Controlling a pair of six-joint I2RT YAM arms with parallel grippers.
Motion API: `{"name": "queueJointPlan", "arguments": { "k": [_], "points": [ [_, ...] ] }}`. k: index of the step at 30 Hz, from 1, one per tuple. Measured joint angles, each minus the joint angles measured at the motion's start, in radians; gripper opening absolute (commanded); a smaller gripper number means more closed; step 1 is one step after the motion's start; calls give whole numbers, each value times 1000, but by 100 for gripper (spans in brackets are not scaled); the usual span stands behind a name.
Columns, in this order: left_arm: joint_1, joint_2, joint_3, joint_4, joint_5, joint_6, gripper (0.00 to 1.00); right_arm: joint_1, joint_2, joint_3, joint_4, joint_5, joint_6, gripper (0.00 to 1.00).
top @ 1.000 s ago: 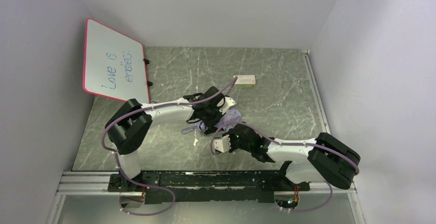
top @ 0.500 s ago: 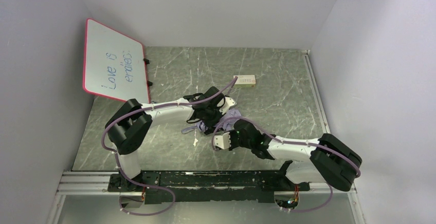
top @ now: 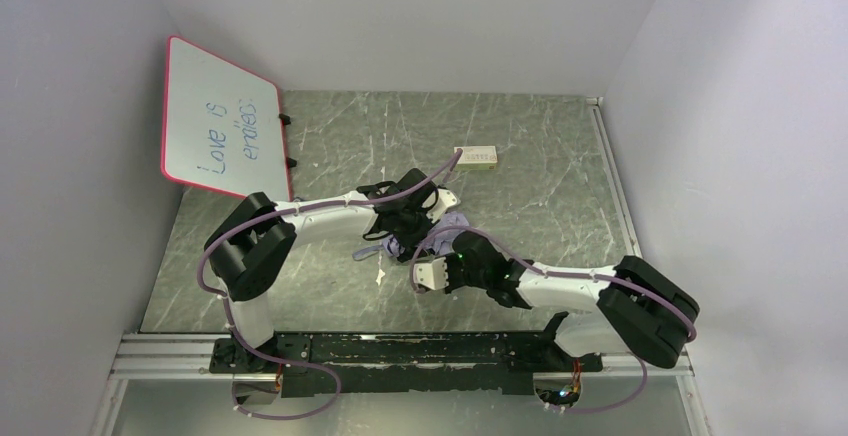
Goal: Put away the umbrella
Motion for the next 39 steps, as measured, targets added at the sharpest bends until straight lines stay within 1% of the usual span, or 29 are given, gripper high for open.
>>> {"name": "queueJointPlan", "arguments": {
  "k": [7, 13, 23, 32, 39],
  "points": [
    [0, 0, 0, 0, 0, 0, 5, -8, -45, 34, -61, 8, 55, 0],
    [0, 0, 0, 0, 0, 0, 5, -18, -112, 43, -100, 49, 81, 0],
    [0, 0, 0, 0, 0, 0, 5, -19, -132, 44, -115, 74, 89, 0],
    [-3, 1, 0, -1, 0, 10, 5, -20, -161, 31, -96, 75, 89, 0],
    [-3, 1, 0, -1, 0, 11, 5, -19, -128, 31, -11, 97, 57, 0]
  ]
}}
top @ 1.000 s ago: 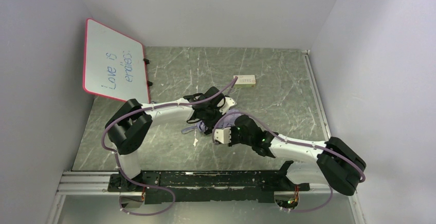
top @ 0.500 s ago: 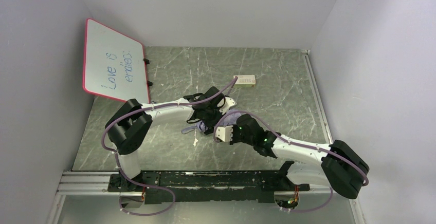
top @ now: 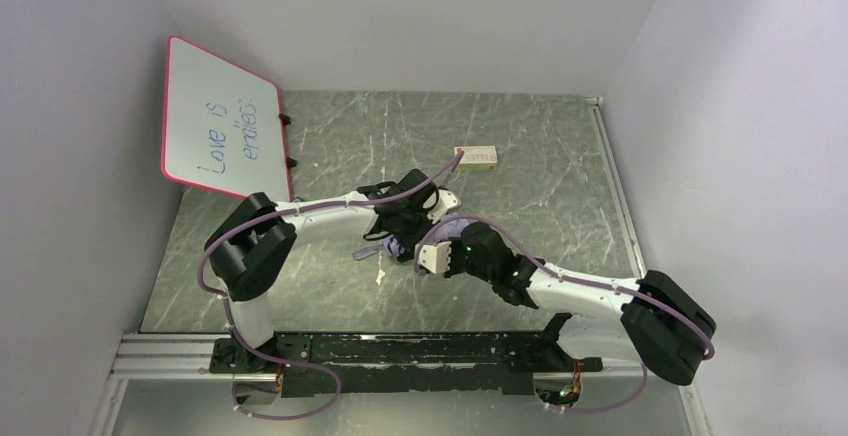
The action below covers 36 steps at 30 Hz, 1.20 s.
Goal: Put away the umbrella
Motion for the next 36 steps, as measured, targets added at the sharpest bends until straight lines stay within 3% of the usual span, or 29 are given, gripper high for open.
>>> {"name": "queueJointPlan", "arguments": {
  "k": [33, 36],
  "points": [
    [0, 5, 2, 7, -17, 1, 5, 11, 209, 16, 285, 72, -40, 0],
    [0, 6, 2, 10, -26, 1, 5, 14, 227, 16, 310, 93, -43, 6]
  ]
}}
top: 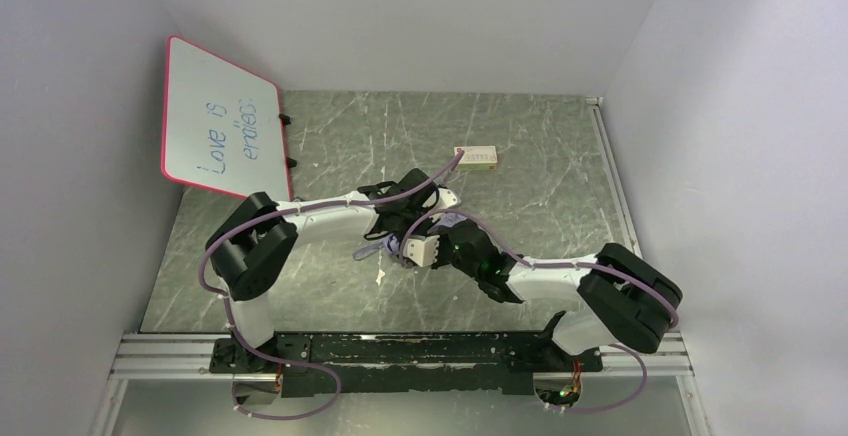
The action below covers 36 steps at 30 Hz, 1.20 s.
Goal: Put away the umbrella
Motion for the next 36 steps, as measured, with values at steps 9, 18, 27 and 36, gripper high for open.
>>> {"name": "queueJointPlan", "arguments": {
  "k": [9, 18, 27, 36],
  "points": [
    [0, 3, 0, 10, -23, 0, 5, 3, 53, 0, 85, 38, -5, 24],
    [2, 4, 0, 16, -32, -1, 5, 4, 66, 0, 135, 70, -5, 14],
    [2, 5, 0, 16, -32, 2, 5, 6, 71, 0, 169, 82, -8, 10],
    [2, 5, 0, 15, -33, 5, 5, 6, 16, -20, 167, 108, 41, 22]
  ]
}}
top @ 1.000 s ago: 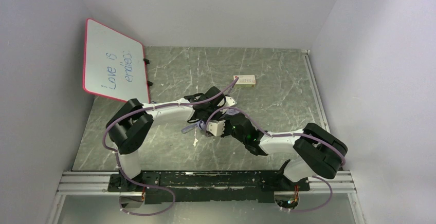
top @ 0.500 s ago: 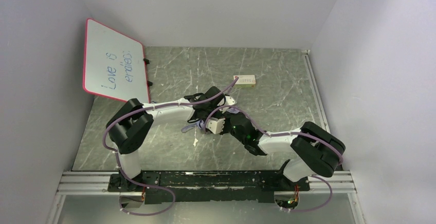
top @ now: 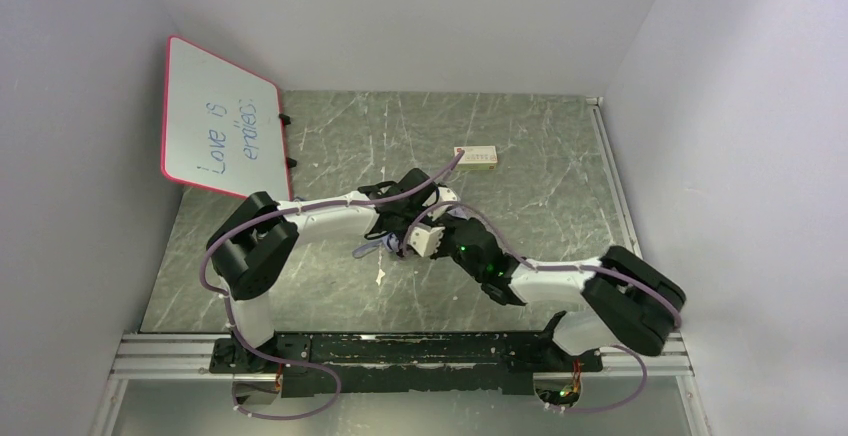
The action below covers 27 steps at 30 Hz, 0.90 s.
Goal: Put away the umbrella
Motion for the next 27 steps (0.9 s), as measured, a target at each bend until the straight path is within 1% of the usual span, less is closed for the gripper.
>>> {"name": "queueJointPlan", "arguments": {
  "k": [2, 8, 13, 16, 18, 21, 25, 27],
  "points": [
    [0, 0, 0, 0, 0, 1, 5, 0, -69, -6, -41, -11, 45, 25],
    [0, 4, 6, -6, 3, 2, 5, 2, -366, -24, -226, -109, 223, 25],
    [0, 7, 13, -14, 13, 5, 5, 2, -552, -24, -388, -176, 363, 20],
    [4, 13, 24, -29, 26, 6, 5, 2, -632, -24, -443, -180, 482, 18],
    [10, 18, 35, -42, 46, 7, 5, 2, -669, -24, -450, -171, 570, 17],
    [19, 27, 53, -63, 84, 9, 5, 2, -709, -34, -419, -147, 733, 12],
    [31, 39, 75, -89, 122, 12, 5, 2, -725, -103, -315, -81, 989, 2],
    [38, 44, 83, -99, 140, 14, 5, 2, -702, -163, -249, -19, 1118, 0]
  ]
}}
